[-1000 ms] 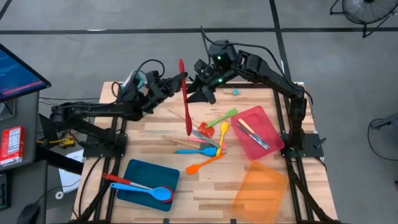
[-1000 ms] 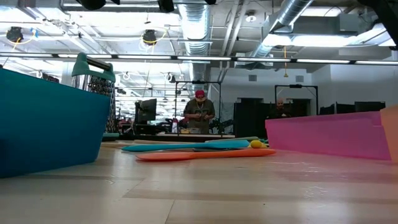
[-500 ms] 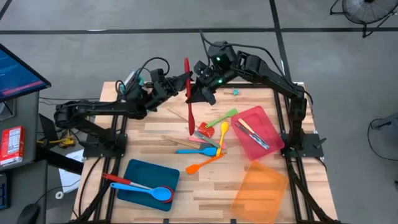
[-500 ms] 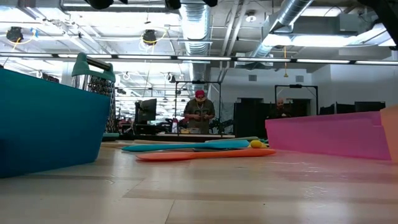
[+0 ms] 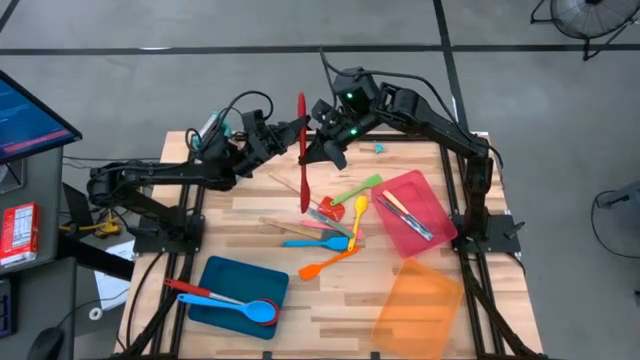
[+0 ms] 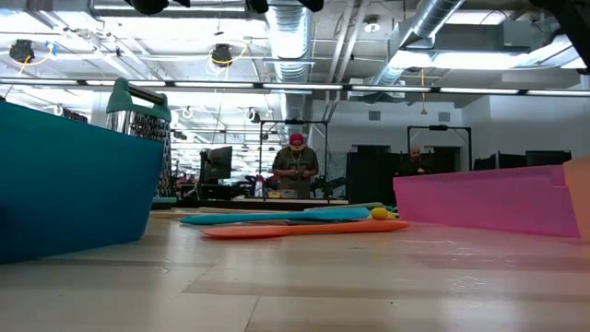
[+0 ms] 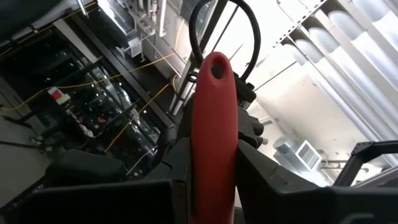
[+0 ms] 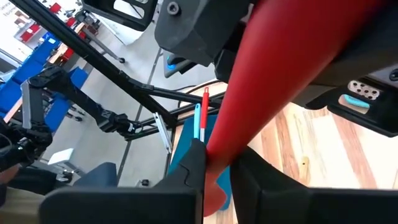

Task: Pick & Place Kitchen Items
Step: Put the red serving spoon into the blue bin

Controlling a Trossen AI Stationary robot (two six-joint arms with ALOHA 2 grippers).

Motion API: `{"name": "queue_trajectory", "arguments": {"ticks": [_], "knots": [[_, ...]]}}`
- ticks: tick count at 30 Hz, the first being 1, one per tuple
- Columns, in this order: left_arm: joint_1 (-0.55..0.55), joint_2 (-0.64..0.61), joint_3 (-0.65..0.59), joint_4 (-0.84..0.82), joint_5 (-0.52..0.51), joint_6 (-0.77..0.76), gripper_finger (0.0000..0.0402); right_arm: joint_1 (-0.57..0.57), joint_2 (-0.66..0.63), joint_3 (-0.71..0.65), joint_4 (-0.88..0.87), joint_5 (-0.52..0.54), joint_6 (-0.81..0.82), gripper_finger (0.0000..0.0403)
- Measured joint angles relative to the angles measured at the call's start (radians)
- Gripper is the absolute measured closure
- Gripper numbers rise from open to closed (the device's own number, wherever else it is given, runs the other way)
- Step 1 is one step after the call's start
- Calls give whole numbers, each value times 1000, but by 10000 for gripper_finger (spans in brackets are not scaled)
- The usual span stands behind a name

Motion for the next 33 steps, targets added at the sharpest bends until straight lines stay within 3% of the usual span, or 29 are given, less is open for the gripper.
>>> {"name": "queue_trajectory", "arguments": {"ticks": [5,14,21,23,27,33], "knots": [[0,-1,0,1,5,-2,319,-3,0,0,-1,11,-14,370],[-3,-2,0,-1,37,66,237,-36,-19,-1,-22,14,-25,371],[29,-22,0,-84,160,75,201,-59,-70,0,-63,26,-43,371],[46,-38,0,-131,203,75,200,-72,-95,0,-121,44,-68,371],[109,-129,-1,-300,319,75,218,-79,-140,0,-274,183,-134,371],[212,-358,-1,-562,369,86,305,-21,-125,1,-363,293,-179,371]]}}
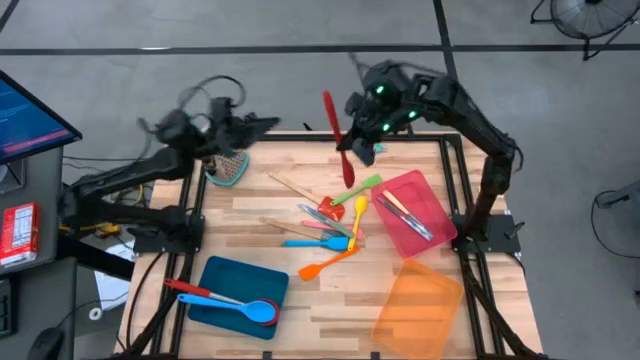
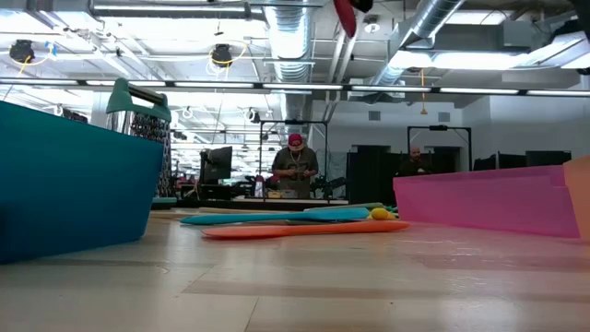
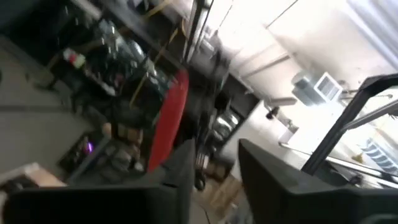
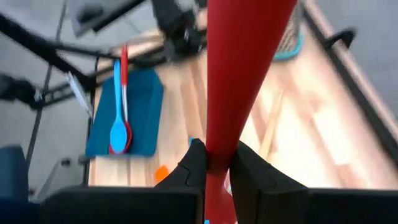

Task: Pick & Place Kitchen Items
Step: Put the red serving spoon into the blue bin

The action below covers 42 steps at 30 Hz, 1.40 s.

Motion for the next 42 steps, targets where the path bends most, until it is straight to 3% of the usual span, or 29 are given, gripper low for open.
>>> {"name": "queue_trajectory", "arguments": {"ticks": [5,16,21,29,42], "knots": [[59,-188,0,-37,-31,54,392,109,109,0,42,19,-21,371],[122,-438,1,-114,-159,128,400,320,393,0,383,-38,33,371],[122,-473,0,-150,-160,126,400,416,505,0,533,-39,146,371],[122,-484,0,-149,-139,117,400,511,628,0,867,53,324,371],[122,-480,0,-144,-132,63,400,553,723,1,835,85,296,371]]}}
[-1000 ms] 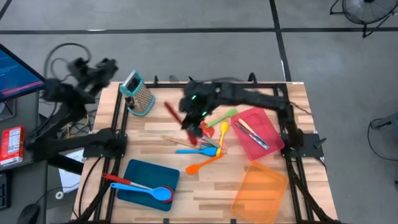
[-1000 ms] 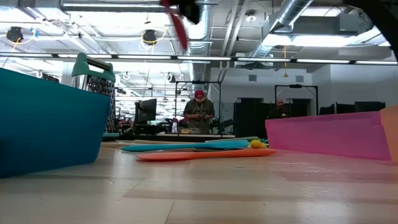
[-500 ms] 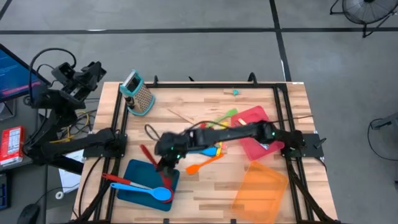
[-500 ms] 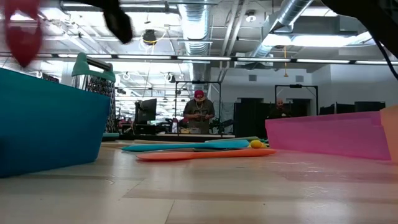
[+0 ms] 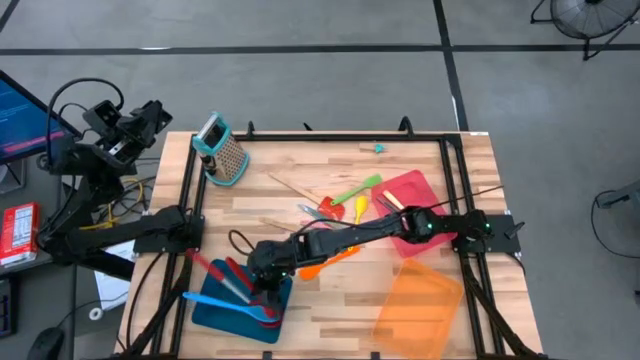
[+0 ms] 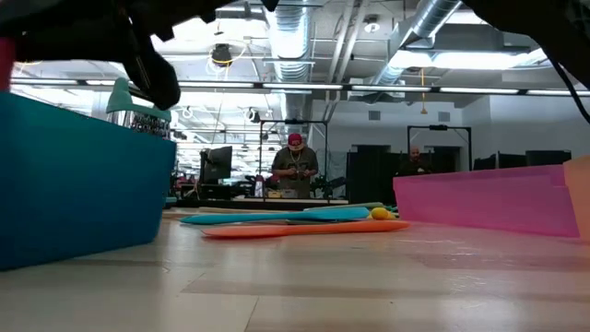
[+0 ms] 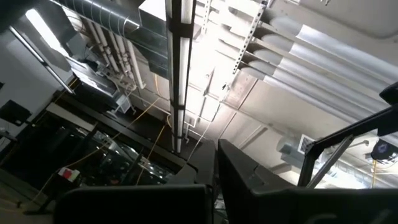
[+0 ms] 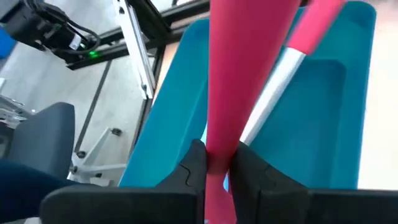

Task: Pick & Place Kitchen Items
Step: Put the red serving spoon into the blue bin

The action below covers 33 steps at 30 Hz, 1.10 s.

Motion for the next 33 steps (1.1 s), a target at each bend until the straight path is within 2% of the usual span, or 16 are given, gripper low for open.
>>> {"name": "queue_trajectory", "arguments": {"ticks": [9,13,21,33], "knots": [[0,3,0,-1,-1,0,400,-22,1,0,-6,-6,-13,360],[0,3,0,-1,-18,13,400,-31,1,0,-43,-27,5,373],[0,3,0,-1,-25,17,400,-43,-22,16,-131,-27,-6,374],[0,6,0,-1,-25,19,400,-46,-29,18,-142,-26,-6,374]]}}
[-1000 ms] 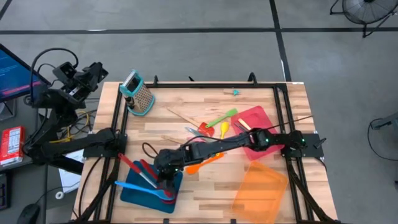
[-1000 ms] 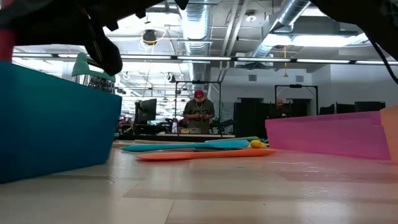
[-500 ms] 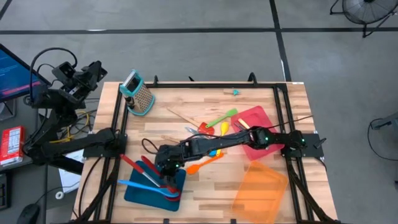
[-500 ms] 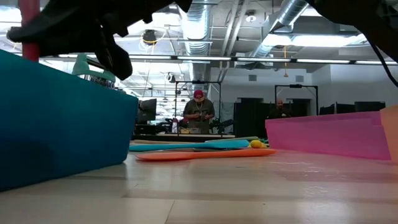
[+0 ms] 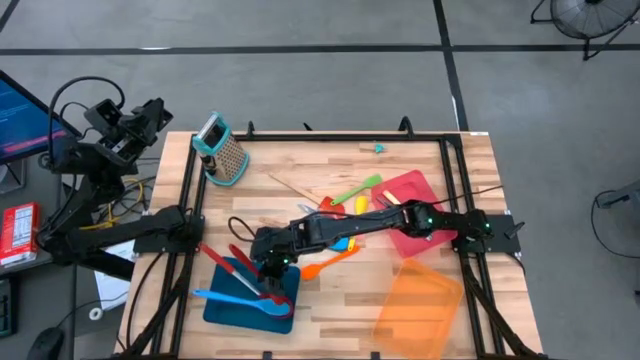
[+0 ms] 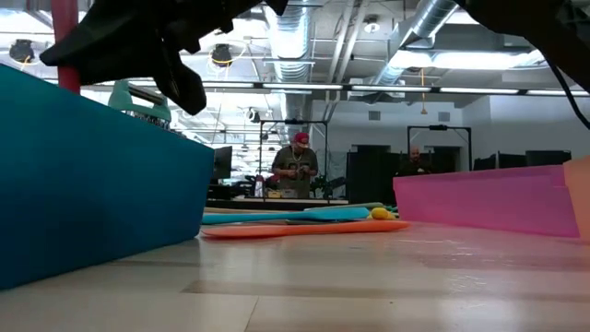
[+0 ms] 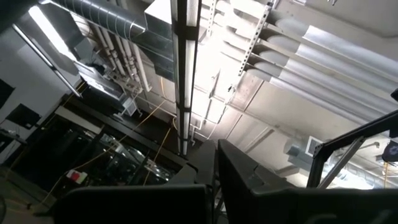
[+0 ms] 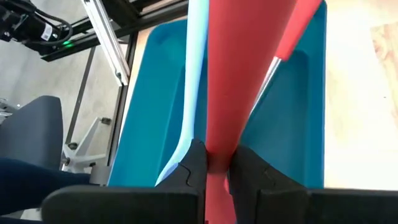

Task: Pick & Place Kitchen Items
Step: Put the red serving spoon into the blue bin

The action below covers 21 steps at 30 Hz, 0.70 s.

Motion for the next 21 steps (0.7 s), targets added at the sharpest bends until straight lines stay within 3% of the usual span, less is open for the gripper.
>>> {"name": "queue_trajectory", "arguments": {"ticks": [10,21], "knots": [[0,0,0,0,1,0,400,-17,-32,0,-72,0,-3,374],[0,0,0,0,1,0,400,-2,-14,-2,-38,31,-41,374]]}}
